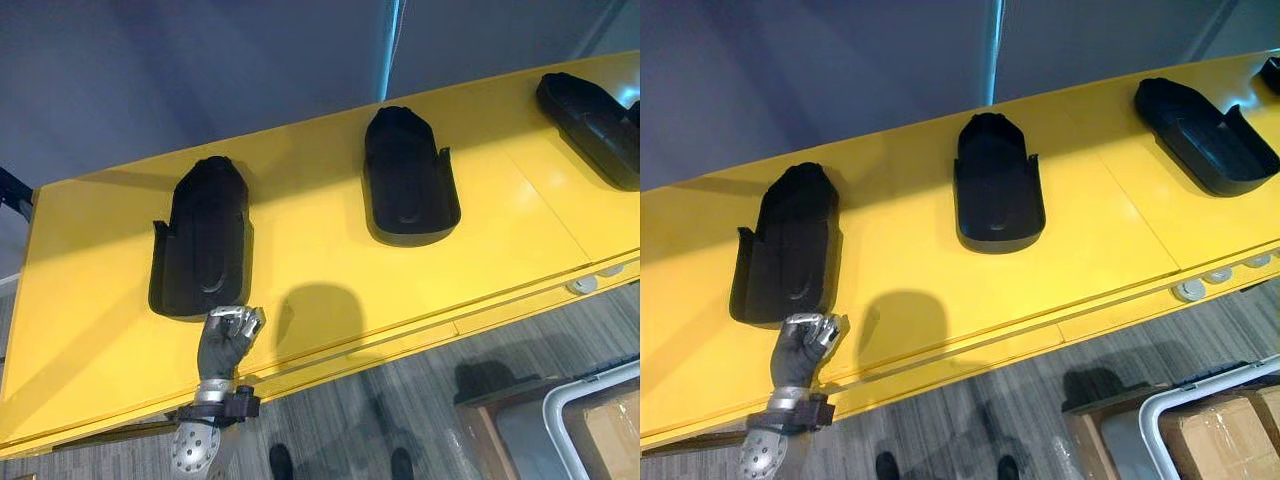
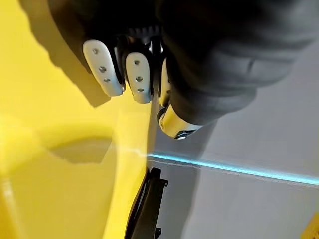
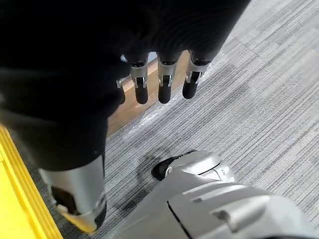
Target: Walk over and take plastic housings, then place them on the shelf
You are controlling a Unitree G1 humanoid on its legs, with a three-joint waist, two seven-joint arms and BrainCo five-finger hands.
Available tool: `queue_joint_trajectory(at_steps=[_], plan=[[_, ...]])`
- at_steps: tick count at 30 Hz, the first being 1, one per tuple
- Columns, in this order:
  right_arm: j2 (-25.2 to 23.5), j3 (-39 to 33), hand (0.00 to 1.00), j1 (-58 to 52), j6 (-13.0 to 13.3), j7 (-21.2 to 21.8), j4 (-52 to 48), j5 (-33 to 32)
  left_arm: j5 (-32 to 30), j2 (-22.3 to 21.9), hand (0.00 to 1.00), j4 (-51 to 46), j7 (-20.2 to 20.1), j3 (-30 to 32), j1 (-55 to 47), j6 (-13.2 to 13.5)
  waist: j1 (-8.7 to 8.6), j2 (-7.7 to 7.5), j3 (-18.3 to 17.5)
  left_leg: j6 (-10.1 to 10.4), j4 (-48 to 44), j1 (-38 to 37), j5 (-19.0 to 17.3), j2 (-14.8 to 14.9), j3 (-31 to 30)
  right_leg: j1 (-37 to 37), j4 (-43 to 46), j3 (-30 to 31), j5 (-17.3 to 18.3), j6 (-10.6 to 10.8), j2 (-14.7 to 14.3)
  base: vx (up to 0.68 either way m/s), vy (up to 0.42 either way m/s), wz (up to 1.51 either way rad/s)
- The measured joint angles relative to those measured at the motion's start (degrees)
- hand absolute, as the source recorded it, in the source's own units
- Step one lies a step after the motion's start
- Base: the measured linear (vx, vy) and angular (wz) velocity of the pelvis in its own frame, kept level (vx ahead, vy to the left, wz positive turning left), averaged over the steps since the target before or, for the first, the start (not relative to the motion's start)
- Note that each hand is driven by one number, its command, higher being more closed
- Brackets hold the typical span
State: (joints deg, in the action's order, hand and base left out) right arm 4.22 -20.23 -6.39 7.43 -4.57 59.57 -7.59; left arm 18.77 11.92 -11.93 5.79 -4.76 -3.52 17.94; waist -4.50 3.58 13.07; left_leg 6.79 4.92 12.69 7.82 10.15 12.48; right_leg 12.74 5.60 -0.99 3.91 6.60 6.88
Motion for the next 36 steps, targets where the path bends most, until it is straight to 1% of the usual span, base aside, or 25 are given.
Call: queue_joint_trajectory(at_steps=[7, 8, 10, 13, 14, 16, 18, 19, 20, 21, 22, 23, 24, 25, 26, 27, 28, 29, 30, 31, 32, 33, 34, 35, 36], plan=[[-0.2, 0.2, 0.00, 0.1, 0.0, -0.1, -0.1, -1.1, -1.6, 1.1, 1.00, 6.8, 3.0, 1.1, 7.0, 0.5, -0.95, -0.17, 0.1, 0.0, 0.0, -0.9, 0.0, 0.0, 0.0, -1.2, -1.2, -0.1, -1.1, -0.4, 0.0, 0.00, 0.000, 0.00], [-0.2, 0.2, 0.00, 0.1, 0.0, -0.1, -0.1, -1.1, -1.6, 1.2, 0.00, 7.3, 3.1, 1.1, 7.3, 0.3, -1.05, -0.20, 0.1, 0.0, 0.0, -1.2, 0.0, 0.0, 0.0, -1.4, -1.3, -0.1, -1.2, -0.4, 0.0, 0.00, 0.000, 0.00], [-0.3, 0.2, 0.00, 0.1, 0.0, -0.1, -0.1, -1.1, -1.6, 1.2, 0.00, 8.2, 3.0, 0.9, 7.7, 0.1, -1.19, -0.43, 0.2, 0.0, 0.0, -2.2, 0.0, 0.0, 0.0, -2.9, -2.2, -0.2, -1.6, -0.3, 0.0, 0.00, 0.000, 0.00], [-0.3, 0.1, 0.00, 0.0, -0.1, -0.1, -0.1, -1.1, -0.5, 1.2, 0.00, 7.9, 2.0, -1.4, 7.0, -0.7, -1.27, -0.49, 0.3, 0.0, 0.1, -3.3, 0.0, 0.0, -0.1, -4.6, -2.8, -0.6, -1.7, -0.3, 0.0, 0.00, 0.000, 0.02], [-0.4, 0.1, 0.00, 0.0, -0.3, -0.1, 0.0, -1.1, 0.4, 1.1, 0.00, 6.5, 1.2, -3.3, 5.8, -1.3, -1.28, -0.68, 0.2, 0.0, 0.0, -4.0, 0.0, 0.1, 0.2, -5.2, -2.8, -0.1, -1.7, -0.3, 0.0, 0.00, 0.000, 0.00], [-0.7, 0.1, 0.00, 0.0, -0.5, -0.1, 0.0, -1.1, 1.4, 1.1, 0.00, 2.0, -0.1, -5.8, 3.2, -1.4, -1.26, -1.19, -0.1, 0.0, 0.0, -5.5, 0.0, 0.3, 1.5, -5.9, -2.8, 0.9, -1.7, -0.2, -0.2, 0.00, -0.002, -0.24], [-0.9, 0.1, 0.00, 0.0, -0.8, -0.1, 0.0, -0.9, 2.6, 0.3, 0.00, -2.0, -1.4, -7.8, 1.1, -1.4, -0.79, -1.91, -0.6, 0.8, 0.0, -8.5, -0.8, 1.0, 3.8, -7.2, -2.6, 3.5, -1.7, -0.3, -0.9, 0.00, -0.017, -0.66], [-1.1, 0.2, 0.00, -0.1, -1.1, -0.1, 0.0, -0.8, 3.3, -0.5, 0.00, -4.1, -1.9, -8.7, -0.4, -1.3, -0.53, -2.35, -1.6, 1.4, -0.4, -10.7, -2.1, 1.7, 5.2, -7.8, -2.4, 5.9, -1.7, -0.3, -1.8, -0.01, -0.030, -0.92], [-1.1, 0.3, 0.00, -0.3, -1.3, -0.1, 0.0, -0.8, 3.8, -1.3, 0.00, -5.3, -2.1, -9.9, -1.1, -1.2, -0.41, -2.72, -2.6, 1.8, -2.7, -10.8, -4.0, 2.3, 5.2, -7.7, -2.0, 7.6, -1.7, -0.3, -2.3, -0.01, -0.034, -1.19], [-1.0, 0.6, 0.00, -0.2, -1.5, -0.1, -0.1, -0.8, 3.9, -2.5, 0.00, -6.5, -2.5, -11.2, -1.3, -1.1, 0.42, -2.98, -3.1, 1.7, -7.9, -10.4, -8.7, 3.2, 0.9, -7.7, -1.5, 10.4, -1.9, -0.5, -3.3, 0.01, -0.027, -1.11], [-0.7, 1.4, 0.00, 0.0, -1.6, -0.1, -0.3, -0.8, 3.9, -3.4, 0.00, -7.1, -2.5, -11.8, -1.5, -1.0, 1.09, -2.77, -3.2, 1.3, -11.4, -9.9, -12.1, 3.5, -3.1, -7.5, -1.1, 12.3, -1.9, -0.6, -4.1, 0.01, 0.007, -1.58], [-0.4, 2.8, 0.00, -0.1, -1.8, -0.1, -1.3, -0.7, 3.6, -4.8, 0.00, -7.6, -2.5, -13.1, -1.8, -0.8, 2.23, -2.11, -3.6, 0.8, -18.0, -8.9, -17.7, 3.9, -10.1, -7.1, 0.2, 15.9, -2.0, -0.7, -6.0, -0.05, 0.104, -1.72], [-0.3, 3.8, 0.00, -0.3, -1.8, -0.2, -3.0, -0.7, 3.6, -6.1, 0.00, -7.6, -2.3, -14.1, -2.0, -0.8, 2.72, -1.74, -4.3, 1.4, -24.2, -7.9, -21.6, 3.9, -16.8, -6.3, 1.9, 19.3, -1.6, -0.3, -7.8, -0.10, 0.145, -1.73], [-0.2, 4.6, 0.00, -0.2, -1.9, -0.4, -3.6, -0.7, 3.6, -6.7, 0.00, -7.7, -2.1, -14.4, -2.2, -0.8, 2.95, -1.59, -4.7, 1.5, -26.9, -7.7, -23.2, 3.6, -20.0, -5.7, 3.0, 21.2, -1.4, -0.1, -8.6, -0.12, 0.172, -1.51], [-0.3, 5.6, 0.00, -0.3, -2.0, -0.7, -5.3, -0.8, 3.5, -7.4, 0.00, -7.8, -1.5, -14.7, -2.4, -0.8, 3.22, -1.56, -4.9, 1.8, -30.6, -7.6, -25.3, 2.6, -25.2, -4.8, 5.1, 23.9, -0.7, 0.2, -9.7, -0.12, 0.171, -1.40], [-0.6, 6.3, 0.00, -0.8, -2.0, -1.0, -7.3, -1.0, 3.4, -8.5, 0.00, -7.8, -1.0, -14.9, -2.5, -0.8, 3.24, -1.78, -5.4, 2.9, -34.1, -7.4, -27.5, 0.7, -30.2, -3.1, 8.3, 26.8, 0.8, 1.2, -10.8, -0.15, 0.228, -1.34], [-0.9, 6.4, 0.00, -1.6, -2.0, -1.1, -8.6, -1.2, 3.0, -9.2, 0.00, -7.8, -0.8, -14.9, -2.5, -0.8, 3.18, -1.97, -5.7, 2.6, -35.7, -7.5, -29.4, -0.7, -32.1, -1.6, 10.7, 28.5, 1.7, 2.1, -11.1, -0.19, 0.299, -1.04], [-1.5, 6.6, 0.00, -2.6, -1.9, -1.1, -10.1, -1.9, 2.6, -10.5, 0.00, -7.8, -0.3, -15.0, -2.2, -0.7, 2.55, -1.86, -6.0, 1.7, -36.8, -7.4, -32.1, -2.1, -33.2, 0.2, 13.0, 30.1, 2.5, 3.1, -11.2, -0.18, 0.346, -0.85], [-2.3, 6.2, 0.00, -3.4, -1.9, -1.4, -11.8, -3.4, 2.3, -11.7, 0.00, -7.7, 0.3, -15.0, -1.7, -0.6, 2.60, -2.11, -6.0, -0.1, -37.1, -7.8, -34.7, -3.6, -32.8, 1.6, 13.8, 32.4, 2.3, 3.9, -11.0, -0.17, 0.315, -0.81], [-2.9, 6.2, 0.00, -3.7, -1.8, -1.4, -12.5, -3.8, 2.2, -11.9, 0.00, -7.6, 0.8, -14.8, -1.5, -0.4, 2.86, -2.63, -5.9, -0.9, -37.3, -8.1, -35.6, -4.7, -32.4, 2.0, 13.6, 34.2, 1.8, 4.5, -10.6, -0.20, 0.339, -1.20], [-4.5, 6.2, 0.00, -5.0, -1.6, -1.4, -14.4, -4.3, 2.2, -11.8, 0.00, -6.9, 1.6, -14.6, -1.2, -0.2, 3.25, -3.96, -6.1, -2.4, -37.9, -8.3, -35.8, -6.6, -29.0, 2.6, 11.9, 37.5, -0.5, 4.7, -9.5, -0.20, 0.274, -1.20], [-5.1, 6.2, 0.00, -5.6, -1.5, -1.4, -15.1, -4.6, 2.2, -11.9, 0.00, -6.8, 1.8, -14.7, -1.2, -0.2, 3.37, -4.12, -6.2, -3.2, -38.1, -8.2, -35.7, -6.9, -27.3, 2.8, 11.0, 37.9, -2.4, 4.0, -9.2, -0.32, 0.412, -1.75], [-5.8, 6.1, 0.00, -6.3, -1.5, -1.6, -16.1, -5.5, 2.3, -12.2, 0.00, -6.8, 1.9, -14.5, -1.1, 0.0, 3.44, -4.53, -6.1, -4.6, -38.1, -8.3, -35.3, -7.3, -22.8, 4.1, 7.6, 34.3, -8.7, 2.0, -8.4, -0.32, 0.386, -2.17], [-6.1, 6.0, 0.00, -6.4, -1.1, -2.1, -16.4, -5.5, 2.4, -12.2, 0.00, -6.8, 1.9, -13.9, -0.7, 0.1, 3.98, -4.04, -6.5, -6.7, -36.4, -8.5, -33.7, -6.2, -17.2, 4.2, 0.7, 26.3, -16.4, -1.4, -7.1, -0.32, 0.367, -2.65], [-6.5, 5.3, 0.00, -6.4, -1.1, -2.4, -16.5, -5.4, 2.4, -12.3, 0.00, -6.7, 1.9, -13.0, -0.4, 0.2, 4.91, -4.55, -6.5, -6.9, -34.1, -9.4, -31.9, -5.9, -12.1, 5.5, 3.1, 16.5, -16.0, -2.4, -6.1, -0.20, 0.209, -2.71]])
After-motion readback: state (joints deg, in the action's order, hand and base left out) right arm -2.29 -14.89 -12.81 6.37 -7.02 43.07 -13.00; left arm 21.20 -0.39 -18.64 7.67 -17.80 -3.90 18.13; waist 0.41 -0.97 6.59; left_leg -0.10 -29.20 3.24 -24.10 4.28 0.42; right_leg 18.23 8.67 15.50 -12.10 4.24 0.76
